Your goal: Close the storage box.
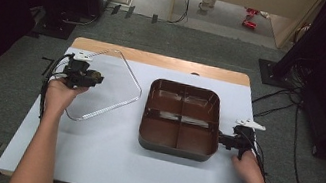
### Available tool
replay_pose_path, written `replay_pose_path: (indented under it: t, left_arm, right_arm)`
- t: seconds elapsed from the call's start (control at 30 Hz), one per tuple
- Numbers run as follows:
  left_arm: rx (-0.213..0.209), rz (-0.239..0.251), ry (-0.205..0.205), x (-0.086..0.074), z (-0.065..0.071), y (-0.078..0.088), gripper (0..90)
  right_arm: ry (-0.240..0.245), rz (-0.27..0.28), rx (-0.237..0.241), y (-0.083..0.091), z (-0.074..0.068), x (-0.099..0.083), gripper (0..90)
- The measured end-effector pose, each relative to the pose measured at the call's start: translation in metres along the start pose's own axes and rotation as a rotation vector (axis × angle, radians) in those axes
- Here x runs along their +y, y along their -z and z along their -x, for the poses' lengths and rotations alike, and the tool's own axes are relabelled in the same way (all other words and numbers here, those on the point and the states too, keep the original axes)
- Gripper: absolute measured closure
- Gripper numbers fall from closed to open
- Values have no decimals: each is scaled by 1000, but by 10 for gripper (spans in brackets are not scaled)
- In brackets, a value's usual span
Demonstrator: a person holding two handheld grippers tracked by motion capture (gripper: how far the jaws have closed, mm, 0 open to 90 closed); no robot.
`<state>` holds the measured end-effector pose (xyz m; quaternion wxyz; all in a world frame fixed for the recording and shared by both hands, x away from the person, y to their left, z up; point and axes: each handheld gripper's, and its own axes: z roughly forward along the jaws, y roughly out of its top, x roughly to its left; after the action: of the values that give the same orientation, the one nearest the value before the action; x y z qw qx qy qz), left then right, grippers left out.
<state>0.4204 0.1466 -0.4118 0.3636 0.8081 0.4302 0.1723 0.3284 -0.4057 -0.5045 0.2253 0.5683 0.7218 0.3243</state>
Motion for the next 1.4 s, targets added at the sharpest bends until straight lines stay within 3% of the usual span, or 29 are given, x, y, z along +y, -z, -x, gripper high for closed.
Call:
replay_pose_path:
  t: [0.27,0.67,1.0,1.03,1.27,1.4]
  left_arm:
    - [-52,23,-29,14,17,5,594]
    - [-191,73,-74,33,49,7,594]
    - [-222,65,-180,39,89,-12,595]
    - [-240,58,-190,40,94,-15,594]
    - [-290,47,-225,45,114,-26,594]
    - [-298,37,-249,50,123,-30,594]
  right_arm:
    - [-1,-1,0,0,0,0,103]
    - [-2,-1,0,0,0,0,103]
    - [-2,-1,0,0,0,0,103]
    - [-2,-1,0,0,0,0,103]
    - [0,0,0,0,0,0,103]
    - [2,-1,0,0,0,0,103]
